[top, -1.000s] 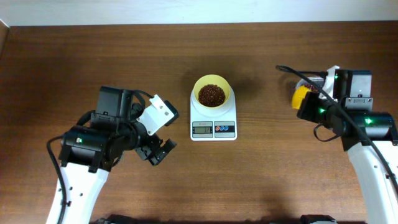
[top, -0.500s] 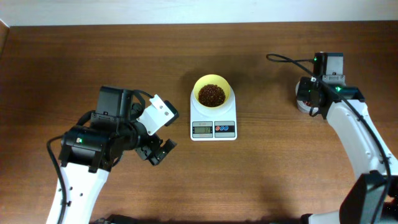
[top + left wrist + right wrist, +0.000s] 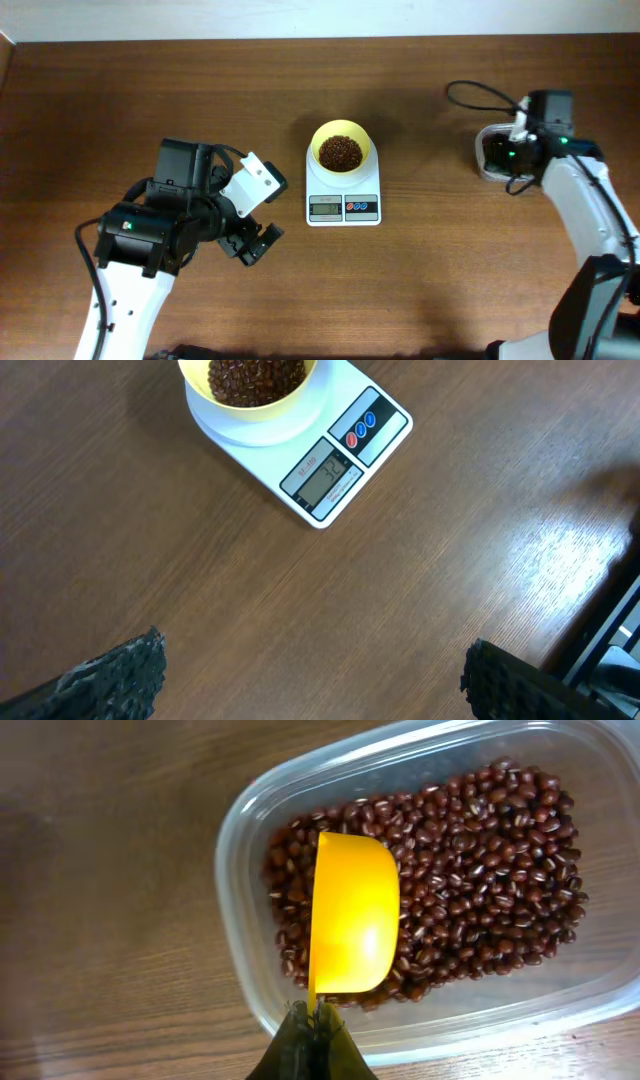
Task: Scoop item into bowl and weigh 50g on scale
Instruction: 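Scoop more red beans from the container with the right gripper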
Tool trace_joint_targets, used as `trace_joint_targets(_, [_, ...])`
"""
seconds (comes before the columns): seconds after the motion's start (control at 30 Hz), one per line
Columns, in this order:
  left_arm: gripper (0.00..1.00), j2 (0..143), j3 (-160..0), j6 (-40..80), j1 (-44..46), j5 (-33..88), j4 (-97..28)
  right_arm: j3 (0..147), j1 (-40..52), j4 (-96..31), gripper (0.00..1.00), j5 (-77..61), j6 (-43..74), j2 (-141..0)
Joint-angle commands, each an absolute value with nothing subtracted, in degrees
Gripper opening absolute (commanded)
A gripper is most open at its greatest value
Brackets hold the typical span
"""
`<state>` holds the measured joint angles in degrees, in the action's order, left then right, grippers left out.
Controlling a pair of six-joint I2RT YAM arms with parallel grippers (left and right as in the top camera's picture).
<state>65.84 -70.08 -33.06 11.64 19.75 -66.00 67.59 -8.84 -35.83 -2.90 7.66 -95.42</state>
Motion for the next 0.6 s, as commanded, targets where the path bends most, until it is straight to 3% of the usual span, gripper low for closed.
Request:
trace_joint_targets(0.0, [0.99, 65.56, -71.16, -33.74, 11.33, 20.58, -65.87, 67.61, -13.61, -35.55, 0.04, -13.82, 7.75, -96.38])
trace_joint_targets(0.43, [0.99, 65.56, -71.16, -33.74, 11.33, 20.58, -65.89, 67.61, -26.17, -36.21, 0.04, -37.89, 7.73, -99.15])
trace_joint_targets(0.57, [0.99, 65.56, -71.16, -33.74, 11.33, 20.58, -65.89, 67.61, -28.86, -36.23, 0.04, -39.51, 7.73, -99.15])
